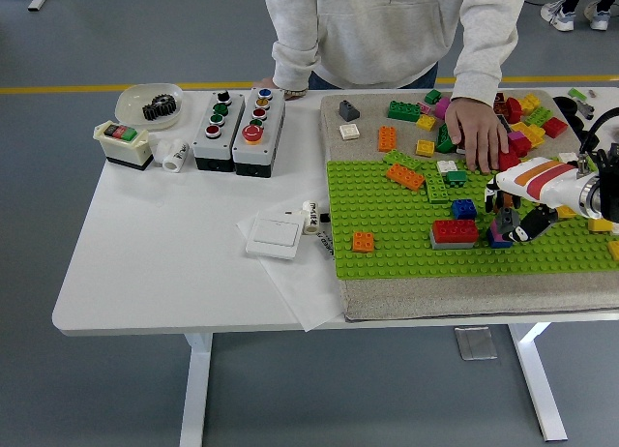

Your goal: Pick up the brick,pile it on top of brick,press brick,pick up the brick,pile it on top of brick,press brick

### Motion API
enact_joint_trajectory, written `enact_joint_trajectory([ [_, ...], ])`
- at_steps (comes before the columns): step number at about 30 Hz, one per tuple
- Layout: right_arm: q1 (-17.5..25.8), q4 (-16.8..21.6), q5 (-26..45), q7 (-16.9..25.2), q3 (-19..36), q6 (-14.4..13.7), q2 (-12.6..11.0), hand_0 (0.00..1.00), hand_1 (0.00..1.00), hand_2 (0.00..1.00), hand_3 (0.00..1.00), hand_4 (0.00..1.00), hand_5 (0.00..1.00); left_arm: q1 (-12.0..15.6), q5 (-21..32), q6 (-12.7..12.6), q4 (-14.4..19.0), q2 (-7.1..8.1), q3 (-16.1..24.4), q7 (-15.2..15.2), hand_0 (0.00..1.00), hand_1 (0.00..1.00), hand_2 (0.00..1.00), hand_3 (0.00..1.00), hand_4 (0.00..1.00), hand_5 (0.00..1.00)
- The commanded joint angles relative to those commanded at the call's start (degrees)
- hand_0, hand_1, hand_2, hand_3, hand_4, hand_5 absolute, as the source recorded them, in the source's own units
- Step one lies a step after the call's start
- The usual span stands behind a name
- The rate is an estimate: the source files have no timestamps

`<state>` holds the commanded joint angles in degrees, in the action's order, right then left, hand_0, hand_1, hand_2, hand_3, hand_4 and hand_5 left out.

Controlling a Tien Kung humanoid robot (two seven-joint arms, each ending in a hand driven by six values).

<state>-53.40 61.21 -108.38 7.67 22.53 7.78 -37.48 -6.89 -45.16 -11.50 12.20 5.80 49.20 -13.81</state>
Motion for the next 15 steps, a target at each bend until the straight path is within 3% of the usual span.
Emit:
enact_joint_trajectory([
  [10,0.3,0.1,-0.2,-0.1,0.7,-0.1,0.0,0.313,0.456,0.631,0.666,0.911,0.166,0.2,-0.2,0.1,0.0,0.03,0.0,-0.1,0.765,0.791,0.781,0.678,0.766,0.634],
  [11,0.5,0.3,-0.3,-0.2,1.1,-0.1,-0.1,0.304,0.463,0.682,0.778,0.989,0.205,0.2,-0.2,0.1,0.0,0.05,0.0,-0.1,0.765,0.791,0.781,0.678,0.766,0.635],
  [15,0.9,0.7,-0.4,-0.3,2.3,-0.1,-0.2,0.304,0.463,0.682,0.778,0.989,0.205,0.1,-0.1,0.1,0.1,0.07,-0.1,-0.1,0.765,0.791,0.781,0.678,0.766,0.635],
])
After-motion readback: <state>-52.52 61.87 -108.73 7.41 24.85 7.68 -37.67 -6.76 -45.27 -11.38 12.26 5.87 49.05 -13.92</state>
